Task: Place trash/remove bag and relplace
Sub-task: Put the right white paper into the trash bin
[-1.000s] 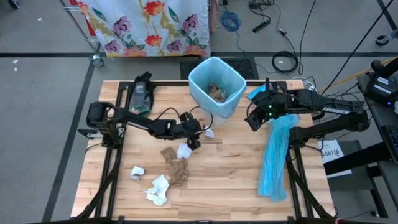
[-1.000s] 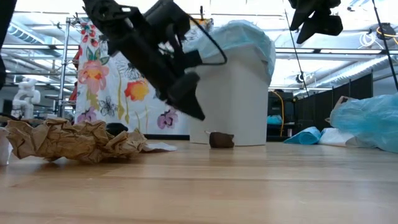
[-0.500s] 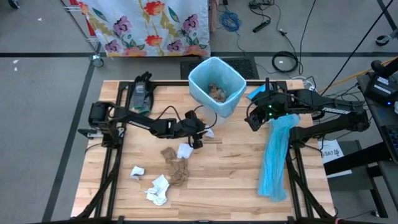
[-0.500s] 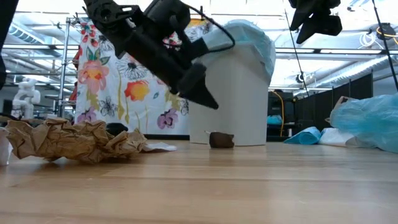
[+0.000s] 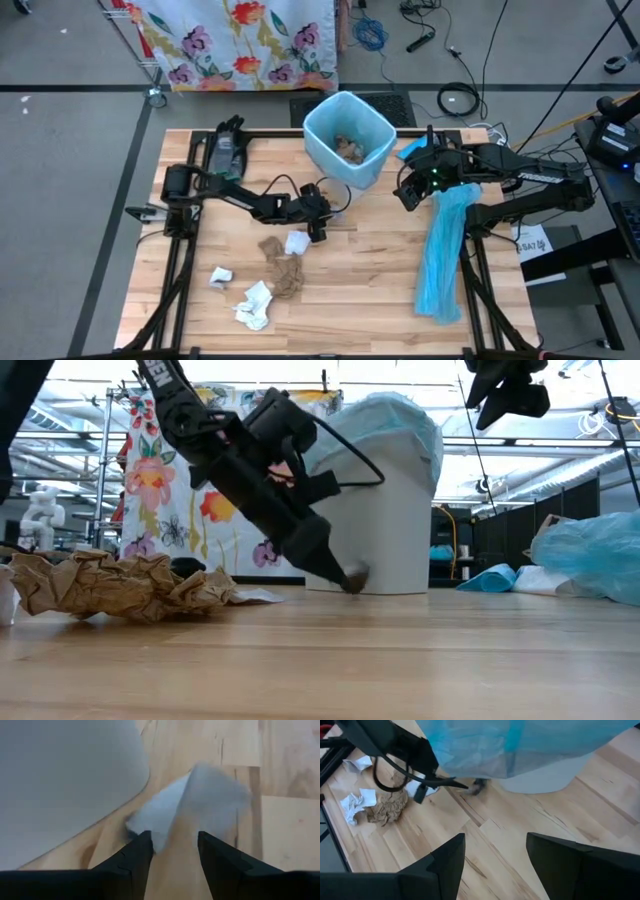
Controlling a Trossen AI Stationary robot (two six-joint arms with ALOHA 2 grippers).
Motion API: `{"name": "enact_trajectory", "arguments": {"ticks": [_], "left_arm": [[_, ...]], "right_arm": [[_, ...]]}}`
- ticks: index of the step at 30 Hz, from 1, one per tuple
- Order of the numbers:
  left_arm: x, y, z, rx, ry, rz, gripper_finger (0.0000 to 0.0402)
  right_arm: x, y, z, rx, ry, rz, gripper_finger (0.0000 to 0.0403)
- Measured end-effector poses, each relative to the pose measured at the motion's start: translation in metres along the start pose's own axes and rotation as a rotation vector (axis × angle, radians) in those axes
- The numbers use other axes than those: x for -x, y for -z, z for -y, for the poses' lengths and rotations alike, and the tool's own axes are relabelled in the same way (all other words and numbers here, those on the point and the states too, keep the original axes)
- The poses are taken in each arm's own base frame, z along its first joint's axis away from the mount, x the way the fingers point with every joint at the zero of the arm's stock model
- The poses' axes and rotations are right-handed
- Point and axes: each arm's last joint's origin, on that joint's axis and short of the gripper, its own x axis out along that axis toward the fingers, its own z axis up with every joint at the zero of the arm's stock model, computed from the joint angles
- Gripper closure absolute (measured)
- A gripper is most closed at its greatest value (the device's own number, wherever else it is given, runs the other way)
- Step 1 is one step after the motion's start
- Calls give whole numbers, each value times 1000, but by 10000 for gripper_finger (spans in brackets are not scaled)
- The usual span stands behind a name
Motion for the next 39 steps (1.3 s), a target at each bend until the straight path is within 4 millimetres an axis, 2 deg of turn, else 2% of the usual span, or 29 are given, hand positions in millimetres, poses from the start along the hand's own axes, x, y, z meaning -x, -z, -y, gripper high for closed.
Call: {"name": "enact_trajectory", "arguments": {"ticks": [3, 9, 11, 14, 18, 21, 27, 34, 39], "left_arm": [[-3, 3, 0, 6, -2, -7, 268], [-2, 0, -2, 68, 1, 8, 377], [-2, -2, -1, 94, 35, 10, 392], [-1, -4, 3, 139, 70, -21, 393], [16, -11, 5, 229, 38, -126, 398], [37, -16, 2, 228, -15, -171, 398], [75, -39, 6, 206, 22, -86, 399], [82, -52, 17, 227, 94, 27, 372], [82, -54, 18, 261, 167, 33, 345]], "right_arm": [[0, -1, 0, -3, -5, 6, 200], [0, -1, -1, -3, -6, 7, 200], [0, -1, -1, -3, -6, 7, 200], [0, -1, -1, -4, -6, 7, 200], [0, -1, -1, -4, -6, 7, 200], [0, -1, 0, -2, -5, 7, 200], [0, -1, 0, -3, -2, 9, 200], [0, -2, -1, -4, -9, 20, 200], [0, -2, -1, -5, -11, 22, 200]]}}
